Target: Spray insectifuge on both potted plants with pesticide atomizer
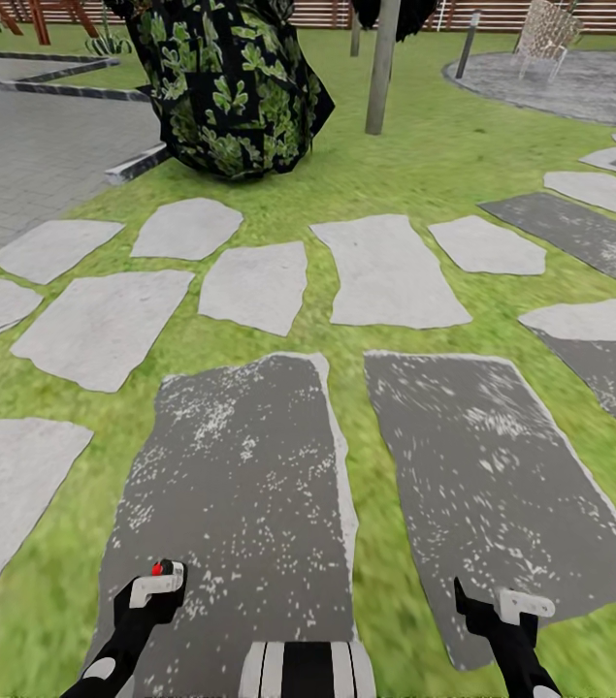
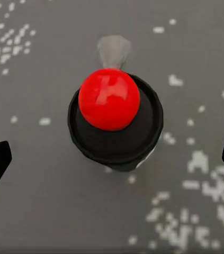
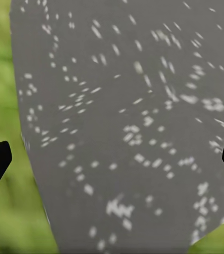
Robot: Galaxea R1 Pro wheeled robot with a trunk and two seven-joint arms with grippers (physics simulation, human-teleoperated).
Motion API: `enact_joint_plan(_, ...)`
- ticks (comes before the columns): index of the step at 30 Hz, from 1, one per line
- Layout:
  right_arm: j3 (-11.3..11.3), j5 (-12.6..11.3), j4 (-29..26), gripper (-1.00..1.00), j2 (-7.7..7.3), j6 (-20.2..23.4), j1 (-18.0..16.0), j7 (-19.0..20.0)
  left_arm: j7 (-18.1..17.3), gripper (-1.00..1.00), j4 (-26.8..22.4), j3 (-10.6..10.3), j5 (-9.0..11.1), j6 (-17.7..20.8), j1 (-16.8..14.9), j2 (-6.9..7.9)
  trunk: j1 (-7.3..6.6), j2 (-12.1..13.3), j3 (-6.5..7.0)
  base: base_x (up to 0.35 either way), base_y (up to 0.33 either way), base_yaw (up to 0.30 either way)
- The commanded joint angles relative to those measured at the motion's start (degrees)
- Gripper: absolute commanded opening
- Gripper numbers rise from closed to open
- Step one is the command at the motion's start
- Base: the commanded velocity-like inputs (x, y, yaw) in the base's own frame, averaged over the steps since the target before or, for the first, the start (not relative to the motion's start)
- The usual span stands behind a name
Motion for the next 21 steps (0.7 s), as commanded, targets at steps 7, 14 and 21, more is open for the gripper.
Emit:
enact_joint_plan(7, -0.04, 0.13, 0.03, 1.0, -0.03, -0.17, -0.02, 0.01, -0.04, 1.0, 0.05, 0.04, 0.24, -0.17, -0.02, 0.0, 0.07, -0.05, -0.82, 0.0, 0.0, 0.0)
enact_joint_plan(14, -0.04, 0.13, 0.03, 1.0, 0.0, -0.17, -0.02, 0.01, -0.04, 1.0, 0.0, 0.04, 0.23, -0.17, -0.02, 0.0, 0.07, -0.05, -0.83, 0.001, 0.0, 0.0)
enact_joint_plan(21, -0.04, 0.13, 0.03, 1.0, 0.01, -0.17, -0.02, 0.01, -0.04, 1.0, -0.04, 0.04, 0.28, -0.17, -0.01, 0.0, 0.07, -0.05, -0.83, 0.127, 0.0, 0.0)
